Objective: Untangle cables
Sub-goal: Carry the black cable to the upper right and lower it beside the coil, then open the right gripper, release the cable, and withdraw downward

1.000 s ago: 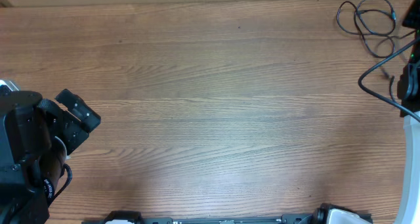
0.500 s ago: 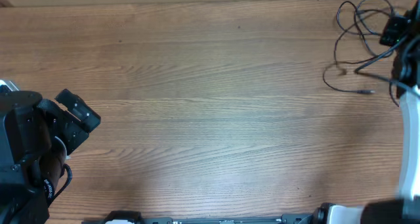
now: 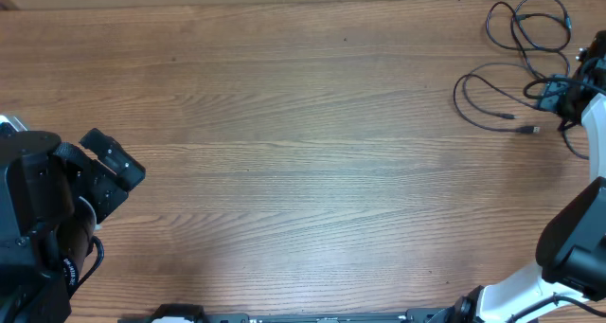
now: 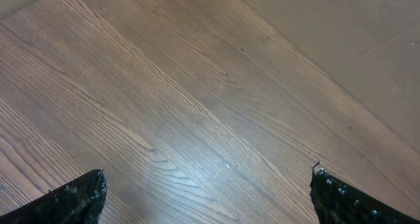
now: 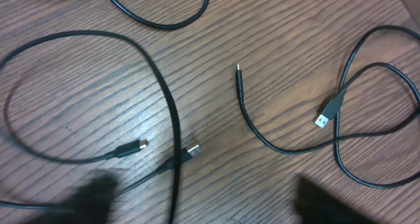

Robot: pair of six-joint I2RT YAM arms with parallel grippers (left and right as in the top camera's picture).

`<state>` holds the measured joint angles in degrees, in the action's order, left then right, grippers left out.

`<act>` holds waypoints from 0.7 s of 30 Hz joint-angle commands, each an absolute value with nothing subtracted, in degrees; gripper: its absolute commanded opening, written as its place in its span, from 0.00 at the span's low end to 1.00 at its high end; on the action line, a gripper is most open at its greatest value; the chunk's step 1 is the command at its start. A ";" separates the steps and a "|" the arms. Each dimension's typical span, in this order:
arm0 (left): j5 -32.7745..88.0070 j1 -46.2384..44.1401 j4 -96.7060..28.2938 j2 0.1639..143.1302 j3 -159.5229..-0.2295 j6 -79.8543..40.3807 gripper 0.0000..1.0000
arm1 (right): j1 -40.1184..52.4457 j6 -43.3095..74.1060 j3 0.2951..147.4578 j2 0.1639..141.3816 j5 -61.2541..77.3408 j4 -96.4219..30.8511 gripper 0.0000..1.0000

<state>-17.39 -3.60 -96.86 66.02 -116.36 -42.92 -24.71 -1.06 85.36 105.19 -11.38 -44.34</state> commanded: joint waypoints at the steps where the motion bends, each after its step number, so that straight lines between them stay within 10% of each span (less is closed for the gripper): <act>1: -18.17 -3.05 -96.77 66.00 -116.62 -41.98 1.00 | -24.60 -0.10 85.58 104.36 -11.44 -44.56 1.00; 21: -18.17 -3.05 -96.79 66.00 -116.62 -41.98 1.00 | -24.34 6.24 90.19 78.98 9.67 -60.45 1.00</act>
<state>-17.39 -3.60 -96.86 66.02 -116.36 -42.92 -24.60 5.76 89.10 83.90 2.11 -57.54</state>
